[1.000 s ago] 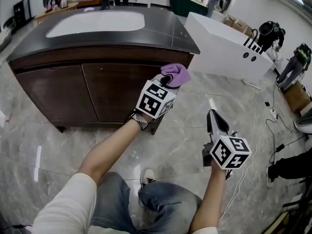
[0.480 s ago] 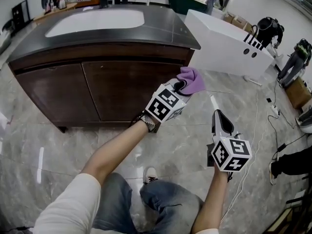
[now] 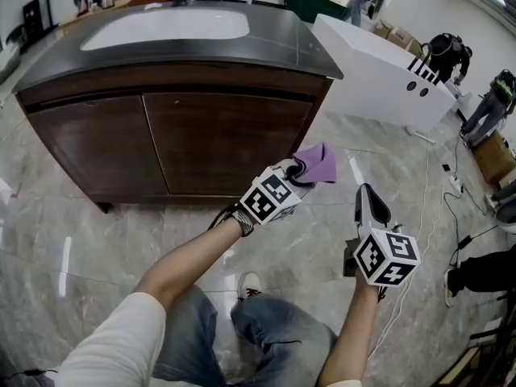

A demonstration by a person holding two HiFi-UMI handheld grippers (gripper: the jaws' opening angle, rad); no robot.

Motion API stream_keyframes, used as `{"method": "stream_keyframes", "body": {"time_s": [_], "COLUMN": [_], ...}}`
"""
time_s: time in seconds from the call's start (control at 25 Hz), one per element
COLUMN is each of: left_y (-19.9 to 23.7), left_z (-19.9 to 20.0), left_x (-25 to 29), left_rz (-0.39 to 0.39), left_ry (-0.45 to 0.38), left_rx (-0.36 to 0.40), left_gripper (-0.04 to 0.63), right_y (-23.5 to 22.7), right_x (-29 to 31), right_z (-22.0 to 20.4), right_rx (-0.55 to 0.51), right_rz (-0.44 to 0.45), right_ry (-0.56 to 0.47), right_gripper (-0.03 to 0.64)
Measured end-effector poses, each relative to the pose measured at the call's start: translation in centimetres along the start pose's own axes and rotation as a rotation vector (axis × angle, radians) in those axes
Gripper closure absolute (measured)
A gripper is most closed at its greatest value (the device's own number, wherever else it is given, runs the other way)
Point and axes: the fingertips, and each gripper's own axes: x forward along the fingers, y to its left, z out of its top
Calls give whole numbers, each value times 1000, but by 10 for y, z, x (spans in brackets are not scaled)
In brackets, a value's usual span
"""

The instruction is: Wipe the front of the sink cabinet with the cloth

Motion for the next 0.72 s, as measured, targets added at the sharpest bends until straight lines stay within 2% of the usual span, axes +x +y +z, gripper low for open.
{"method": "stream_keyframes", "body": {"time_s": [0.32, 0.48, 0.72], "left_y": [11, 27, 52], "left_z": [-50, -60, -72], "left_x": [-7, -13, -30], "left_rz": [47, 97, 190], "left_ry": [81, 81, 80], "left_rx": [-20, -39, -64], "left_gripper": [551, 551, 551], "right_y": [4, 12, 33], "right_x": [5, 7, 17], "right_z": [-7, -8, -11], "right_rx": [-19, -7, -44], "right_rz": [-3, 9, 51], "right_ry": [15, 13, 34], "right_gripper": [609, 609, 609]}}
